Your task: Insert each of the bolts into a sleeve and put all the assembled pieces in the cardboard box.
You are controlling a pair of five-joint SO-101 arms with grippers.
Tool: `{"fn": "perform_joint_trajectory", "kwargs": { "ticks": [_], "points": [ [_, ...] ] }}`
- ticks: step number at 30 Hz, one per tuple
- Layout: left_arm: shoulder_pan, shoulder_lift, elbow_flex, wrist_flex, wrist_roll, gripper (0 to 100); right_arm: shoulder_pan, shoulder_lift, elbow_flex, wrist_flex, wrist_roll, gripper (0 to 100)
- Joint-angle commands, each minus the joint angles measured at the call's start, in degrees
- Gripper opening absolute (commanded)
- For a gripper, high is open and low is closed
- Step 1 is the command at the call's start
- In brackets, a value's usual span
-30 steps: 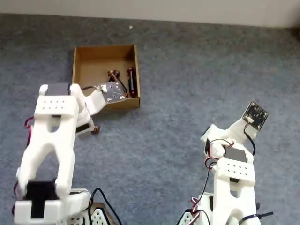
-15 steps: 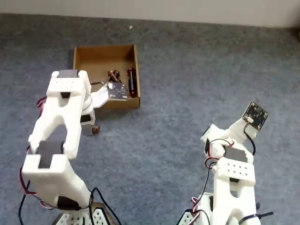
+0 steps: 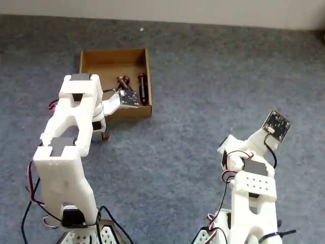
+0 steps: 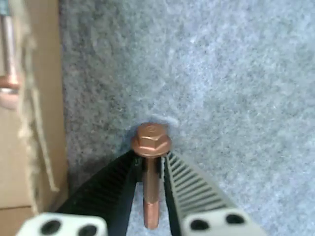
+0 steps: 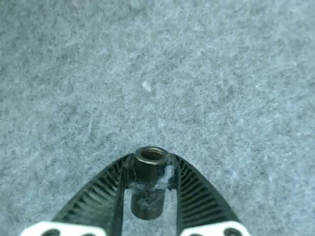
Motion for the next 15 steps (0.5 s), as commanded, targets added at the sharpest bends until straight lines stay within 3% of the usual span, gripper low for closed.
{"fn": "perform_joint_trajectory", "kwargs": {
  "ticks": [1,7,15],
  "points": [
    [0.8,0.2,-2.8,4.8,-4.6,1,0.4,-1.9,-0.4,-1.8,0.5,0.7],
    [0.7,-0.3,-8.6,13.5,-3.1,1,0.4,-2.2,-0.4,-1.7,0.5,0.6],
    [1.0,-11.8,-5.4,13.8,6.2,1,0.4,-2.4,-0.4,-0.7,0.5,0.5]
  ]
}}
